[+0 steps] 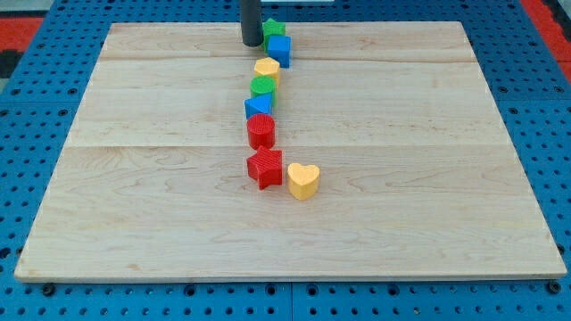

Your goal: Separate blue cube from green star

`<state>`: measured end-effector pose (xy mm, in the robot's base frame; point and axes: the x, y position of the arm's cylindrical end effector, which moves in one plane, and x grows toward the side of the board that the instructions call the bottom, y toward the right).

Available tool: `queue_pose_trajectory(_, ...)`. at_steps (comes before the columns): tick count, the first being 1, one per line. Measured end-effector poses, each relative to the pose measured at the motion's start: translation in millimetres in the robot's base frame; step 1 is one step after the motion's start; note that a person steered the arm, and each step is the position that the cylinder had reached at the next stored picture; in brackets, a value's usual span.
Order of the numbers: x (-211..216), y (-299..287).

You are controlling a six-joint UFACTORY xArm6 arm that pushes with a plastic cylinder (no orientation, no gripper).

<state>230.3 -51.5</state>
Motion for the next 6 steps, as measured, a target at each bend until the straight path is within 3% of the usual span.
queue_pose_trajectory(2,-1.8,0.0)
queue_pose_trajectory(4,29.4,13.8)
queue_pose_trajectory(5,29.4,51.1)
queue_pose_trajectory(6,58.4,147.0)
